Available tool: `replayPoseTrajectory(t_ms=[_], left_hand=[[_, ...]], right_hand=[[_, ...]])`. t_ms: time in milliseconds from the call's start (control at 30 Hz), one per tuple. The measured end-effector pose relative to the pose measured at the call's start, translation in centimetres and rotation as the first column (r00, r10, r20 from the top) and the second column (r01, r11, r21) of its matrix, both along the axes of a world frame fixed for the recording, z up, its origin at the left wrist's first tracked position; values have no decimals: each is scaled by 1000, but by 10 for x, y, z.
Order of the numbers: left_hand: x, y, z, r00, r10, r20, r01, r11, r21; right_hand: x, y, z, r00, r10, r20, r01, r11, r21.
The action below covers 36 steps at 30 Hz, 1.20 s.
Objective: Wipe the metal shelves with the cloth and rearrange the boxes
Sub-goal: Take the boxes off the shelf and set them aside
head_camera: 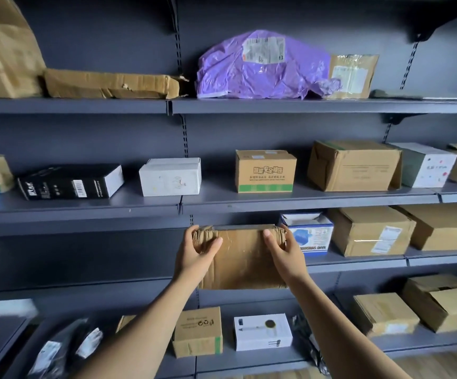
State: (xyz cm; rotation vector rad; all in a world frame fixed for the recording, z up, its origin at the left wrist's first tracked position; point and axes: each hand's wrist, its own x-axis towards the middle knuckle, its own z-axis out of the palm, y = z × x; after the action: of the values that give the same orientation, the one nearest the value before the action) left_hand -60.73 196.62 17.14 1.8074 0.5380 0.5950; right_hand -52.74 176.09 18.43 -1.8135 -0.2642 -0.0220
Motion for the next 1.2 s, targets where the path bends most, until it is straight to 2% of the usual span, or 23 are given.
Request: replayPoseTrajectory(t_ms=[267, 433, 700, 867, 1000, 1200], left_hand=[[58, 20, -57, 1000, -2, -29, 0, 997, -78], [95, 36, -86, 998, -3, -63, -2, 998, -69], [143, 52, -124, 988, 9, -154, -16, 999, -44], [169, 54, -142, 988, 1, -156, -6, 999, -31], [180, 56, -144, 988, -1, -157, -1, 1000, -18], [191, 61, -139, 981, -25, -191, 28, 1000, 12]], right_hand=[[75, 23, -69, 998, 58, -18, -58, 998, -26], [128, 37, -105, 989, 142, 46, -138, 988, -65], [168, 45, -130, 986, 167, 26, -160, 970, -184], [188, 50, -145, 983, 184, 14, -179, 968, -177], [206, 56, -155, 982, 191, 11, -186, 968, -169], [220, 61, -160, 987, 159, 7, -152, 957, -248]])
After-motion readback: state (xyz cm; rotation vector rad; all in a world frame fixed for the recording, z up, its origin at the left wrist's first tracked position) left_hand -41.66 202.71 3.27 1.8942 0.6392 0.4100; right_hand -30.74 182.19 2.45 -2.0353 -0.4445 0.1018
